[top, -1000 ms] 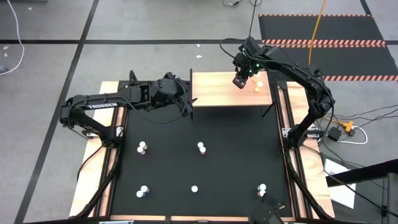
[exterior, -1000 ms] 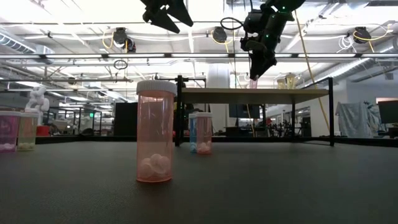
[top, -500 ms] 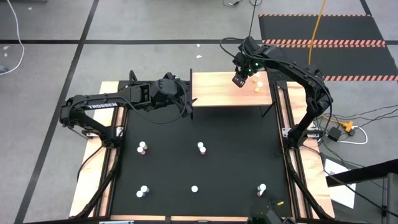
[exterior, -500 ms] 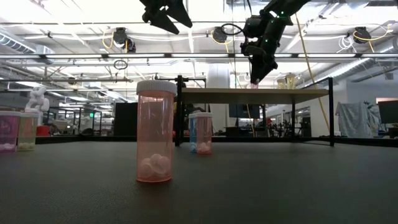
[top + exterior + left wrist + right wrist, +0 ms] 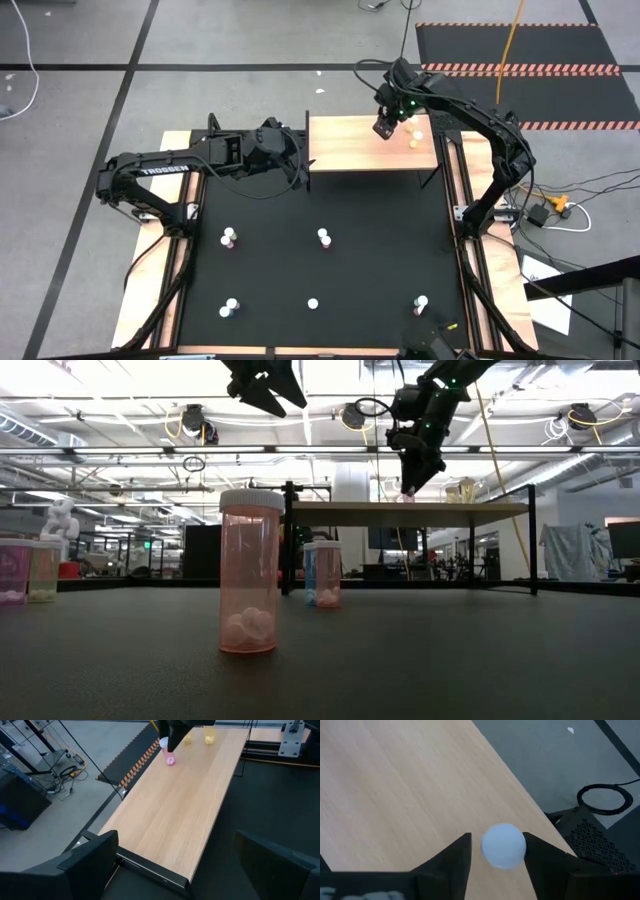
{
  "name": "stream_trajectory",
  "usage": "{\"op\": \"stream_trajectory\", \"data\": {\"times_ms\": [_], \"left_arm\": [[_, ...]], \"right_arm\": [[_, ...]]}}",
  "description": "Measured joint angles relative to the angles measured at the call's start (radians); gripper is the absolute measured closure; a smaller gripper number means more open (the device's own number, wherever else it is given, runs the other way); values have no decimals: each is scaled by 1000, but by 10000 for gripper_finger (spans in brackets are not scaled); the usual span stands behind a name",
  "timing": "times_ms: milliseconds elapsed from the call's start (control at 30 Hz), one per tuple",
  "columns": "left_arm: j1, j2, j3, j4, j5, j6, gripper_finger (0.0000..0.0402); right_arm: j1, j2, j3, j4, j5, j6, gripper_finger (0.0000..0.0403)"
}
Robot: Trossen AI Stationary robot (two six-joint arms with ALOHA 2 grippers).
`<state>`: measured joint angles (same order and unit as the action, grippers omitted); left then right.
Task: Pick and place medicine bottles onto shelf by color
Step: Put the top right pink medicine bottle on the shelf, then put the top left orange pill bottle on the shelf
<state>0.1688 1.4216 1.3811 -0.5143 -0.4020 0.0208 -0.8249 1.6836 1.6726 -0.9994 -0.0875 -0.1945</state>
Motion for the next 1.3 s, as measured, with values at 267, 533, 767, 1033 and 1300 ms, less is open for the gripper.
{"op": "stream_trajectory", "data": {"times_ms": [267, 533, 767, 1033, 1300], "left_arm": [[0, 0, 0, -33, 0, -19, 9], [0, -32, 1, -60, -20, -158, 9], [3, -45, 1, -58, -30, -157, 9], [1, -25, -1, 89, -36, -175, 9], [-13, -16, 1, 235, 49, -299, 9]], "right_arm": [[0, -3, 0, 16, 5, 18, 162], [22, -126, -2, 30, 14, 30, 144], [100, -333, -1, 26, 18, 146, 148], [422, -496, -116, 14, 100, 330, 149], [705, -567, -231, 38, 243, 498, 149]]}}
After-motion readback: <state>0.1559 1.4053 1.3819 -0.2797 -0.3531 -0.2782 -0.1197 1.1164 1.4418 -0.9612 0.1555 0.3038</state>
